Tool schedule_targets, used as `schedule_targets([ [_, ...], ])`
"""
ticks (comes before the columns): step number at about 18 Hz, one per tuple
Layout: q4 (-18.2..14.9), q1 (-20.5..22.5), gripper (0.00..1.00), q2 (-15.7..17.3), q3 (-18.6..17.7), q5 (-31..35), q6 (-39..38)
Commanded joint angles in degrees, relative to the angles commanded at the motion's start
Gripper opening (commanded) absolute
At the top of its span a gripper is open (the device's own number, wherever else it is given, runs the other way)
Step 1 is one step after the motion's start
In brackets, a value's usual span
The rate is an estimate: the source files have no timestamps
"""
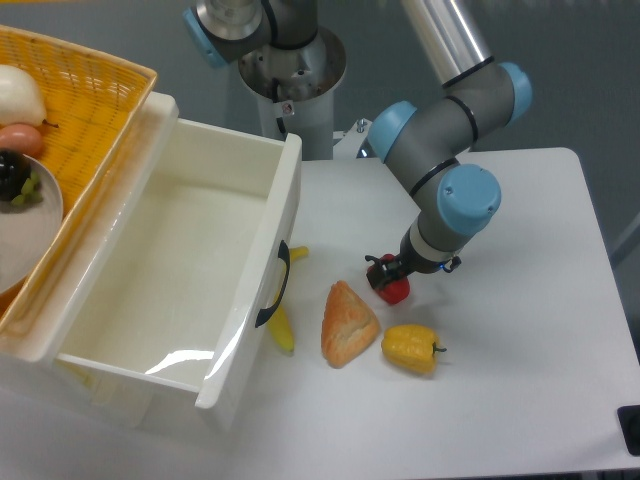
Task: Pick up the red pepper
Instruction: 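Close the gripper around the red bell pepper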
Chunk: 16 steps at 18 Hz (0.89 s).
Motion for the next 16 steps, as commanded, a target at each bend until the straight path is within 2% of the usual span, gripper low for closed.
schedule_targets([
  [13, 0.3, -0.4, 1.0, -1.4, -0.9, 1.9, 0.1],
  [16, 0.3, -0.4, 0.93, -1.7, -1.2, 2.1, 0.2],
])
